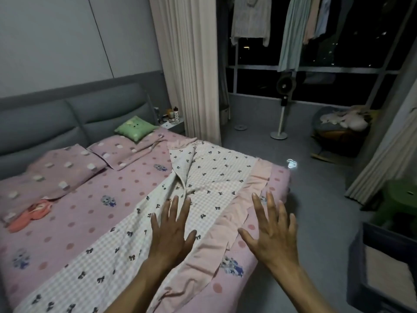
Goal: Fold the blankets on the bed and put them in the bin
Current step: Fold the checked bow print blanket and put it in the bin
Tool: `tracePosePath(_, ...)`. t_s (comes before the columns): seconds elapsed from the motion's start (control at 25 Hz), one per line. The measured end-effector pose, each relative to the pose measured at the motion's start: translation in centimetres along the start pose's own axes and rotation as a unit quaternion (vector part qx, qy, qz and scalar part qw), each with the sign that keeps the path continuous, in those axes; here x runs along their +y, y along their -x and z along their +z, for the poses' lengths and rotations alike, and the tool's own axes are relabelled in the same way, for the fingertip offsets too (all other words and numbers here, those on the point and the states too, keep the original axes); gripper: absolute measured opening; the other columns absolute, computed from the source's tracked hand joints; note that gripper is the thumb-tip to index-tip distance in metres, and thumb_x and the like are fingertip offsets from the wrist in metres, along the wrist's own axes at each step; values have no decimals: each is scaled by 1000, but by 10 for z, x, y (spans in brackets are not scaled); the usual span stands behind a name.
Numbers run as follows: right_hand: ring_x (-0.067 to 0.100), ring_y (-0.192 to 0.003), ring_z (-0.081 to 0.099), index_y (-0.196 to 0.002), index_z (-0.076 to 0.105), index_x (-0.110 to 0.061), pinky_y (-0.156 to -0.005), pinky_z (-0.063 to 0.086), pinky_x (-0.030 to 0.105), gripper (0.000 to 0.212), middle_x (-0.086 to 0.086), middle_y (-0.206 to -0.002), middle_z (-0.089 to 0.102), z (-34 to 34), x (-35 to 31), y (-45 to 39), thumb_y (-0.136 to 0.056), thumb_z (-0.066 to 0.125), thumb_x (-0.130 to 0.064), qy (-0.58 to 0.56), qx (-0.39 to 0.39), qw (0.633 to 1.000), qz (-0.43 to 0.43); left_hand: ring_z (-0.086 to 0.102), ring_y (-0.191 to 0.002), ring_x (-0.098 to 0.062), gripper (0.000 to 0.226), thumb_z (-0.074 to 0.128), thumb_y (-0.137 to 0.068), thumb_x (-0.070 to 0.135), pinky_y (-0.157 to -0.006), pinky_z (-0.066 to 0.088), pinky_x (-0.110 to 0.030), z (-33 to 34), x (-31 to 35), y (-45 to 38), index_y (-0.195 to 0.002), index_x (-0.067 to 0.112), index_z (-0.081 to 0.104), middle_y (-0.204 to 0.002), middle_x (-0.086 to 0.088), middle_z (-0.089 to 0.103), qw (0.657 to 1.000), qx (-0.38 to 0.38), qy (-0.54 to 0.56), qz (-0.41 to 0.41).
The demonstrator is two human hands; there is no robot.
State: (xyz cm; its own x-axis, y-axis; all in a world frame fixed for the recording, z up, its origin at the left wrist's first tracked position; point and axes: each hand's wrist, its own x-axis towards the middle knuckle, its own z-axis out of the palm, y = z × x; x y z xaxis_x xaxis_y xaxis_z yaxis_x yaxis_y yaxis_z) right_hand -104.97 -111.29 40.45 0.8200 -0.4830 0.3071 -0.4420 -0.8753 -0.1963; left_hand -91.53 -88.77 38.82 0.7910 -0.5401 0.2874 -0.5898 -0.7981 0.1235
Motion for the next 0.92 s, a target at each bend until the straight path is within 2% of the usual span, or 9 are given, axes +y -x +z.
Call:
tracePosePath(0.12, 45, -133, 44, -154, 25, -29, -96, 38, 68, 93, 11, -159, 26, 18, 24, -91, -74, 40, -76, -12, -2, 999, -40, 12, -145, -27, 85, 49, -82, 54, -106, 23, -66, 27, 24, -66, -155, 30, 11, -161, -7, 16, 999, 10, -36, -18)
tracePosePath(0.24, 43, -135, 42, -153, 28, -30, -97, 37, 69, 96, 10, -160, 27, 45, 67, -184, -72, 56, -73, 33, 25, 995, -96, 24, -142, -33, 103, 75, -71, 46, -102, 29, -68, 71, 57, -151, -154, 28, 17, -158, -12, 24, 999, 12, -39, -25)
tracePosePath(0.32, 44, -135, 40, -153, 30, -29, -98, 37, 69, 102, 10, -159, 29, 51, 105, -239, -68, 67, -71, 51, 48, 993, -99, 28, -140, -35, 109, 80, -65, 46, -100, 32, -68, 100, 89, -209, -154, 25, 20, -156, -14, 28, 999, -2, -30, -23)
tracePosePath(0.4, 43, -137, 38, -153, 28, -30, -99, 35, 69, 105, 10, -159, 26, 54, 158, -296, -66, 66, -73, 57, 44, 994, -76, 27, -142, -35, 106, 74, -69, 52, -102, 29, -68, 129, 132, -276, -155, 26, 17, -158, -12, 25, 1000, -10, -16, -13)
tracePosePath(0.52, 44, -137, 38, -152, 30, -29, -99, 34, 68, 106, 11, -159, 26, 53, 245, -384, -64, 61, -79, 82, 53, 995, -31, 16, -147, -33, 92, 46, -81, 61, -109, 18, -66, 161, 205, -385, -155, 31, 0, -162, -7, 13, 1000, -14, 19, -7)
tracePosePath(0.6, 44, -137, 38, -151, 33, -29, -102, 29, 68, 109, 11, -159, 26, 59, 297, -436, -61, 58, -83, 90, 42, 995, -14, 22, -145, -34, 87, 35, -81, 63, -107, 22, -66, 189, 246, -455, -155, 30, 4, -161, -8, 17, 1000, 12, 29, -3)
tracePosePath(0.72, 45, -141, 30, -155, 21, -31, -104, 19, 68, 111, 10, -162, 16, 79, 373, -520, -63, 54, -85, 98, 43, 994, -8, 22, -145, -34, 87, 34, -81, 63, -108, 21, -66, 234, 300, -551, -155, 31, 1, -161, -8, 16, 999, -8, 30, 10)
tracePosePath(0.88, 45, -141, 29, -155, 21, -31, -100, 29, 71, 112, 12, -161, 20, 114, 475, -654, -63, 56, -85, 105, 50, 992, -42, 29, -142, -36, 88, 40, -81, 61, -103, 29, -68, 304, 370, -672, -155, 30, 5, -158, -11, 24, 1000, -4, 8, 12)
tracePosePath(0.92, 45, -142, 28, -155, 19, -31, -101, 30, 71, 111, 12, -162, 18, 125, 489, -687, -65, 55, -85, 91, 19, 995, -46, 29, -142, -37, 87, 38, -81, 61, -103, 29, -68, 318, 378, -698, -155, 29, 7, -158, -11, 25, 999, -26, 21, -10)
